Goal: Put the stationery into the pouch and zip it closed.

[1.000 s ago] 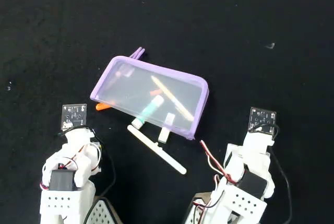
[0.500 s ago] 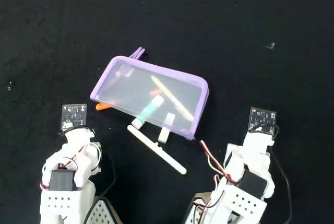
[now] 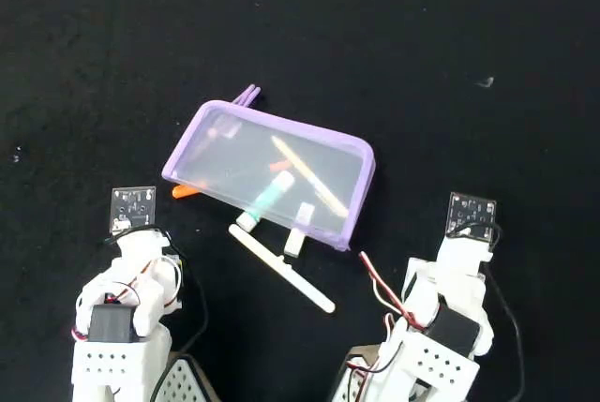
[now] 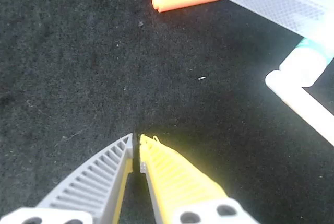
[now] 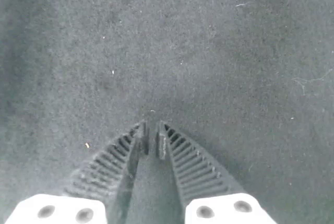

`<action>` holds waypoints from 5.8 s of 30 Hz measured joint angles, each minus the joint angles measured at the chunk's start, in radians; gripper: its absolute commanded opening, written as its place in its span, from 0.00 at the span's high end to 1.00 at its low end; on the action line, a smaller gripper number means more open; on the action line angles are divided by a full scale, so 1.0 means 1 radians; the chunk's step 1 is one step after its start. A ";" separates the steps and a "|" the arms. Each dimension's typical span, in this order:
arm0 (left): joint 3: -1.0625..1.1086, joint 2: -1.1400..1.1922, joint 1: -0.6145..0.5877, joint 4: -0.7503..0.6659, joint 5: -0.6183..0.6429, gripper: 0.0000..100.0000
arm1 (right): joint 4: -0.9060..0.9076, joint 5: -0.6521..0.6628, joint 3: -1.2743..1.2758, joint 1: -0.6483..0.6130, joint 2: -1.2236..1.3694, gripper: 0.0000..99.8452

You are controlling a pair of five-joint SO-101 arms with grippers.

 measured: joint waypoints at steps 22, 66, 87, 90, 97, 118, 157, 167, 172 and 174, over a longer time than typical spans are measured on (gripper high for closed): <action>0.000 0.000 0.000 0.000 0.000 0.97 | 0.000 0.000 0.000 0.000 0.000 0.97; 0.000 0.000 0.000 0.000 0.000 0.97 | 0.000 0.000 0.000 0.000 0.000 0.97; 0.000 0.000 0.000 0.000 0.000 0.97 | 0.000 0.000 0.000 0.000 0.000 0.96; 0.000 0.000 0.000 0.000 0.000 0.97 | 0.000 0.000 0.000 -0.002 0.000 0.96; 0.000 0.000 0.000 0.000 0.000 0.97 | 0.000 0.000 0.000 -0.112 0.000 0.96; 0.000 0.000 0.000 0.000 0.000 0.97 | -0.315 -0.002 -0.071 -0.124 0.000 0.80; 0.000 0.000 0.000 0.000 0.000 0.97 | -0.667 -0.298 -1.169 -0.425 1.752 0.83; 0.000 0.000 0.000 0.000 0.000 0.97 | -0.776 -0.233 -1.214 -0.407 2.001 0.83; 0.000 0.000 0.000 0.000 0.000 0.97 | -0.563 -0.233 -1.284 -0.459 2.002 0.83; 0.000 0.000 0.000 0.000 0.000 0.97 | -0.463 -0.233 -1.318 -0.502 2.002 0.83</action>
